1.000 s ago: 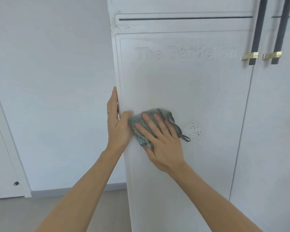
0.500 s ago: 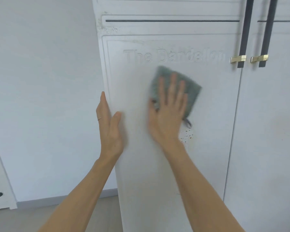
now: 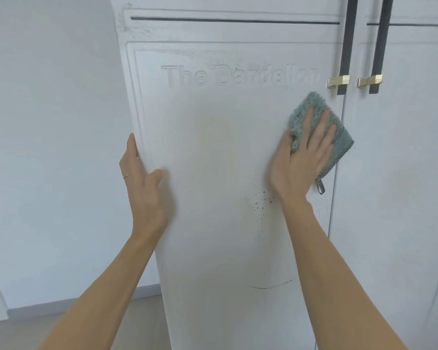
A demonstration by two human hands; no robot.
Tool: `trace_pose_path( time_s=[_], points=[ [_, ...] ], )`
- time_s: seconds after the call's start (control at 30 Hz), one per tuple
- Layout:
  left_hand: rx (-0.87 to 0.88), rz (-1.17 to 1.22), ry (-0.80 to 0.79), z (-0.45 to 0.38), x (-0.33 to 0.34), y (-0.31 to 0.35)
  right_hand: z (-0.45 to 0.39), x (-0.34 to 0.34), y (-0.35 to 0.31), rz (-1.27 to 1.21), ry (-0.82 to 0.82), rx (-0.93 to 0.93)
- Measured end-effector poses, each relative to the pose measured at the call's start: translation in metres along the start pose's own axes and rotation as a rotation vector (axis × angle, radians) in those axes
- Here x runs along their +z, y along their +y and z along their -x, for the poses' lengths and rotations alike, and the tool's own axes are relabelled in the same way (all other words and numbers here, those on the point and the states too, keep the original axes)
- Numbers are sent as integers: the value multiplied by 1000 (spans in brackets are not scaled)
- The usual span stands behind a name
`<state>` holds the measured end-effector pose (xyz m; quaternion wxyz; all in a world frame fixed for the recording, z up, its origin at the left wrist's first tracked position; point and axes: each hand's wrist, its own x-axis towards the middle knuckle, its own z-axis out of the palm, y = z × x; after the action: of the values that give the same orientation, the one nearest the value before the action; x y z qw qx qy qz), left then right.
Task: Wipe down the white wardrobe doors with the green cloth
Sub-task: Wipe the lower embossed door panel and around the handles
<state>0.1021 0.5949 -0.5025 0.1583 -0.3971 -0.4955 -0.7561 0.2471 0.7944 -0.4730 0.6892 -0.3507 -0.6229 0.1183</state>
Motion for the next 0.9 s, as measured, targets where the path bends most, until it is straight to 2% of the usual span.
trace_pose_path(
  time_s=[0.07,0.1,0.17,0.27,0.33,0.4,0.47,0.6,0.73,0.8,0.83,0.9],
  points=[
    [1,-1,25,0,1,-1,10,9,-25,9,30,66],
    [-7,14,39,-1,1,-2,20,15,-38,34,22,10],
    [-21,69,43,-2,0,-3,52,26,-60,89,-53,-257],
    [13,112,36,0,-1,0,108,33,-79,124,-286,-668],
    [2,147,18,1,-3,1,124,32,-72,116,-374,-862],
    [-2,142,14,-2,-6,-1,111,28,-56,107,-383,-953],
    [-55,135,26,-6,-9,-3,85,24,-34,109,-326,-869],
    [-98,111,43,-4,-5,4,34,1,13,84,-142,-234],
    [-134,129,35,-4,-6,9,30,2,-3,-5,-37,110],
    [-140,107,33,-4,-9,9,49,15,-30,26,3,149],
    [-152,114,42,-4,-10,9,65,23,-43,61,-5,79],
    [-187,137,45,-6,-14,7,106,35,-66,116,-102,-209]
  ],
)
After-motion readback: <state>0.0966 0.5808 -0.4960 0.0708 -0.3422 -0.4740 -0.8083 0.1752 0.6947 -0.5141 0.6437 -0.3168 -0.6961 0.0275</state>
